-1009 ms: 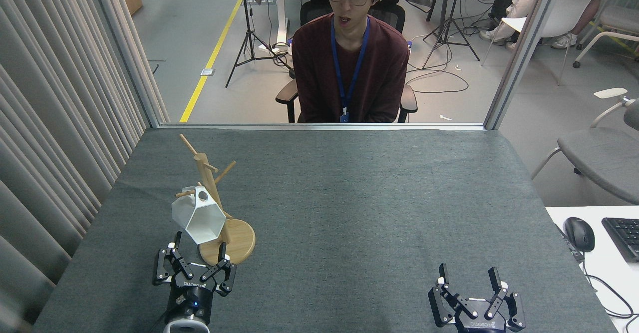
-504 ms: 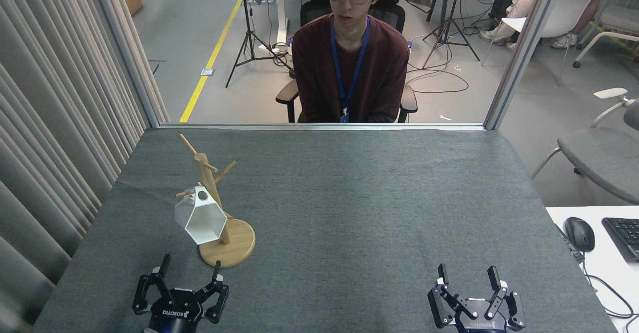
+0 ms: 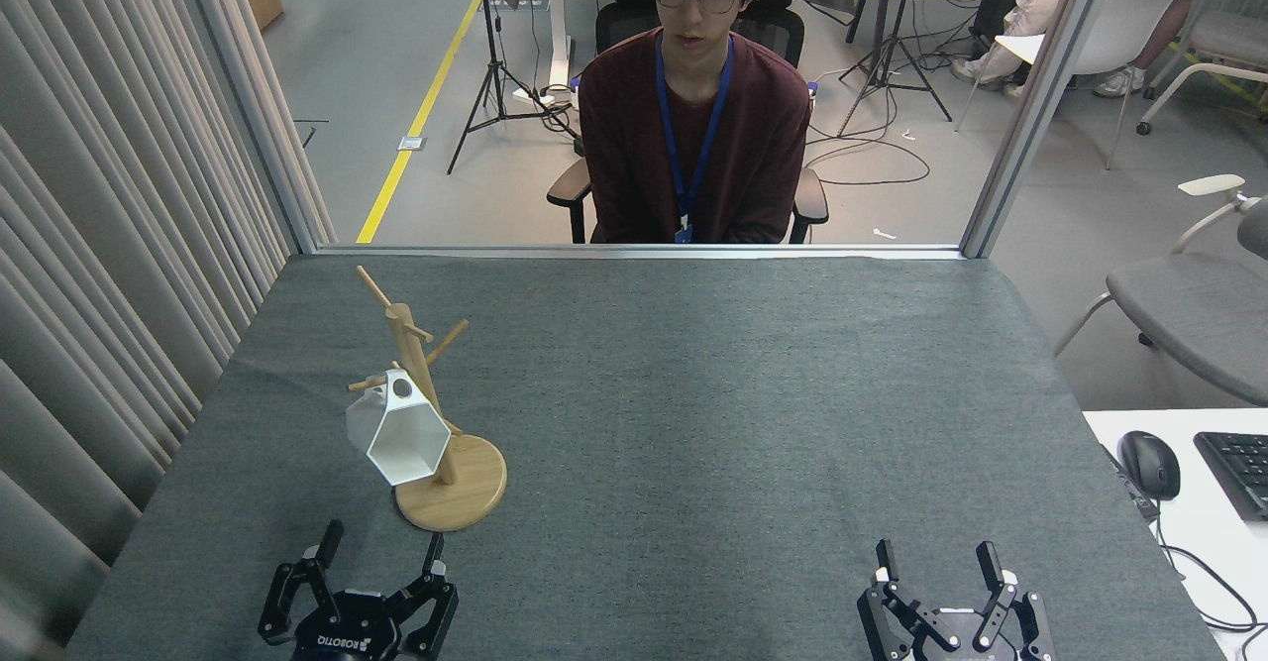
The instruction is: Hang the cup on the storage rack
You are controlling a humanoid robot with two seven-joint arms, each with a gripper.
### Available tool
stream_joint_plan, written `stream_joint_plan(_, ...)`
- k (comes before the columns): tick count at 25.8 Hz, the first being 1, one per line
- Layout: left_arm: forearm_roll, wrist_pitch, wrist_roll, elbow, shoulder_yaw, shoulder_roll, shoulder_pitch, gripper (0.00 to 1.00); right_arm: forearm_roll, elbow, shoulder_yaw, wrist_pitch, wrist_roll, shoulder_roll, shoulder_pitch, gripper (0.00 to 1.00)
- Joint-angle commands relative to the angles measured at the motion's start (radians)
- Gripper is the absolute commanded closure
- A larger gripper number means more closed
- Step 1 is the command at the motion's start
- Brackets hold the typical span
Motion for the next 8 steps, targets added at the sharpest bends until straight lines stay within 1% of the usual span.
stream_joint_plan(1,-0.002,0.007,-0.007,0.003,-0.001,0.0,0.001,0.01,0.015,-0.004,-0.002,0.001,0.007,-0.004,0.014,0.01)
stream_joint_plan(8,-0.002,0.015,-0.009,0.001,-0.001,0.0,0.001,0.01,0.018,-0.008,-0.002,0.004,0.005,-0.003,0.015,0.01)
